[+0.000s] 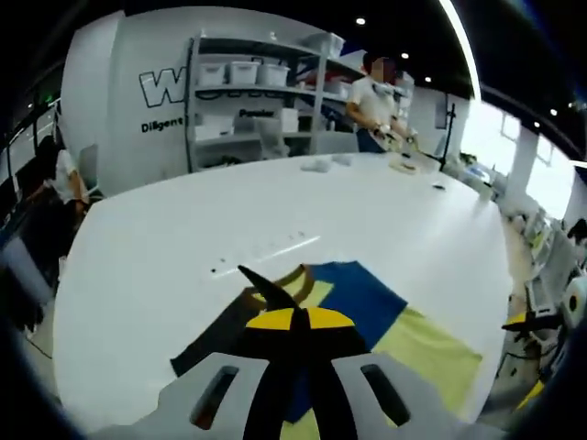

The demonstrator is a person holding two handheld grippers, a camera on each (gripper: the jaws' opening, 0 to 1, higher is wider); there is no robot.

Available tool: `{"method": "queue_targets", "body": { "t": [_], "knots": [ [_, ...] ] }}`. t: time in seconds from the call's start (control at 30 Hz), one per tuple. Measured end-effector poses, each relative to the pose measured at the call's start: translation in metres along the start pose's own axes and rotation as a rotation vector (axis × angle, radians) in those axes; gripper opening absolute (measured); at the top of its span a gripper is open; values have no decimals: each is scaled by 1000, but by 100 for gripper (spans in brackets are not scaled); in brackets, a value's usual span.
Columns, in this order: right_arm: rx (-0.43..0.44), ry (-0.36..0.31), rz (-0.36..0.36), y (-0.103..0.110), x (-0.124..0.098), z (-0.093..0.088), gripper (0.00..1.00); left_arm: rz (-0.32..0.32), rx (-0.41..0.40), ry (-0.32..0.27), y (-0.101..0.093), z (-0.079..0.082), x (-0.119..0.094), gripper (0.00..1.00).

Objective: Fold the garment on the visible template until the final outline fits inside the template.

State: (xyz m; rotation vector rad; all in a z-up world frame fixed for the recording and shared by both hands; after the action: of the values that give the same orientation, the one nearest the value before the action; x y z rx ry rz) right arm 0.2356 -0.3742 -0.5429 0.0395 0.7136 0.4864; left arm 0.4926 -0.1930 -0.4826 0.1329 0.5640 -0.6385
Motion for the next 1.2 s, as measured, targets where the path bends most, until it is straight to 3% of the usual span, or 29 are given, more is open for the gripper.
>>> {"method": "queue_targets", "body": {
  "t": [0.43,0.83,1.2],
  "knots": [
    [-2,11,-15,-3,-5,-6,99,-80,58,10,-46,-2,23,0],
    [4,21,-29,-7,-9,-10,99,-157,103,-49,-85,12,26,0],
    [3,37,-31,-8,-8,-15,99,-201,135,-6,-108,-8,39,0]
  ]
}}
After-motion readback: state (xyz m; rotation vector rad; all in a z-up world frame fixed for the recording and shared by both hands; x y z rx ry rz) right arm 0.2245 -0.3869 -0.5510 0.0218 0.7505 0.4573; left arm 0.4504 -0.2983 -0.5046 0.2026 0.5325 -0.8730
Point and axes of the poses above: the point that each gripper's makers call its tool centre point, and the gripper's own axes: x roughly forward along the fingers, y roughly to its left, z roughly out of its top, the point moved 4 cm from there along -x, roughly backward along the fingers, and after that the axes turned 4 degrees about x, right-handed, at the moved point
